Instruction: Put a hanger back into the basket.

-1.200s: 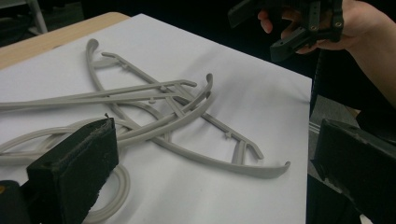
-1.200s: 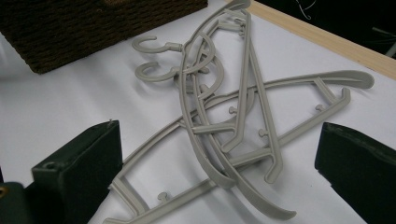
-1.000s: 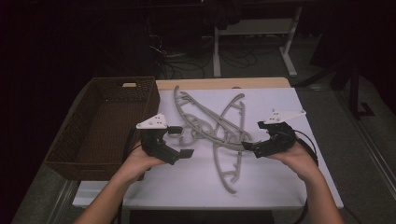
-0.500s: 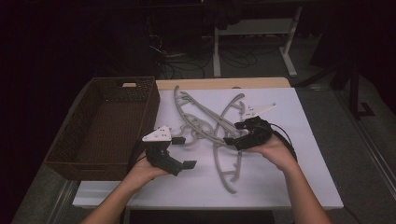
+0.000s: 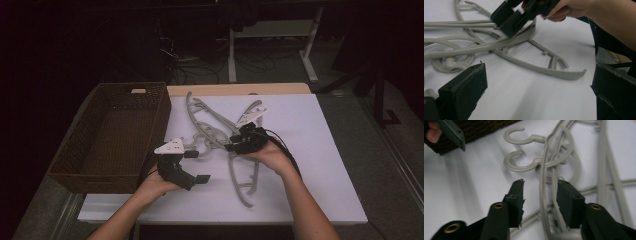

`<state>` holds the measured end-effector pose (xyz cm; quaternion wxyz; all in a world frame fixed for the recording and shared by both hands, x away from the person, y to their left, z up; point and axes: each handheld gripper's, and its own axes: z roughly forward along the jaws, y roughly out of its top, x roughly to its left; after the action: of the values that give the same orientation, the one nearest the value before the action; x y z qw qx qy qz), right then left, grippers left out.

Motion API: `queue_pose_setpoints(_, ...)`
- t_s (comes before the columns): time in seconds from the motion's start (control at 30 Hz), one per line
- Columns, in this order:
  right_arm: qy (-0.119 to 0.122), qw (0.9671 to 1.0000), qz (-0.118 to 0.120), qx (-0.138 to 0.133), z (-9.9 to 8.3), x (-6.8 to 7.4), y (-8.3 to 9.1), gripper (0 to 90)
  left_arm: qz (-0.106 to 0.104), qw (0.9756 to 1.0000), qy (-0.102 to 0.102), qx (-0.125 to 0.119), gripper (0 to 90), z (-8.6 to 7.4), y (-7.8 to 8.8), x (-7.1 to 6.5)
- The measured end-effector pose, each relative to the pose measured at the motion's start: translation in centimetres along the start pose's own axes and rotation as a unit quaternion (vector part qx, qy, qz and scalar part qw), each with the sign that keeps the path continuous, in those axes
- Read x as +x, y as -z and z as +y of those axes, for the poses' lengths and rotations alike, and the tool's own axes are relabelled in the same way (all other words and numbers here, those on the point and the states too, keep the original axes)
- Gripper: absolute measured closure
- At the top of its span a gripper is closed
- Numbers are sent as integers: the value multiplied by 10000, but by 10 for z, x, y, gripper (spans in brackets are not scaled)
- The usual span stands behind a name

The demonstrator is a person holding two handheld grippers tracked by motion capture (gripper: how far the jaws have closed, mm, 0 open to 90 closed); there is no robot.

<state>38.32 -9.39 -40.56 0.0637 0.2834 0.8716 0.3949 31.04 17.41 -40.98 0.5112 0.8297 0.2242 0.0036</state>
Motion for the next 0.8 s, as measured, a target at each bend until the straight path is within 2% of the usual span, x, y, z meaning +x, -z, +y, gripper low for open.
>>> queue_pose_setpoints(0.03, 57, 9999, -6, 102, 3, 1, -11, 606, -7, 10000, 1, 2, 0, 0, 0, 0)
queue_pose_setpoints(0.07, 57, 9999, -6, 102, 3, 1, -11, 606, -12, 10000, -6, 12, 0, 0, 0, 1)
queue_pose_setpoints(0.17, 105, 9996, -9, 262, 7, 2, -28, 637, -14, 10000, 16, 9, 0, -1, 0, 1)
queue_pose_setpoints(0.37, 307, 9969, -202, 698, 12, 1, -51, 696, -27, 10000, 11, 25, 0, -1, 0, 1)
queue_pose_setpoints(0.57, 301, 9953, -338, 860, 14, 1, -55, 785, -34, 10000, -1, 47, 0, -1, 0, 1)
queue_pose_setpoints(0.67, 277, 9951, -345, 882, 14, 0, -55, 794, -32, 10000, -1, 45, 0, -1, 0, 1)
queue_pose_setpoints(0.8, 452, 9936, -370, 964, 14, 2, -51, 808, -27, 10000, 6, 42, 0, -1, 0, 1)
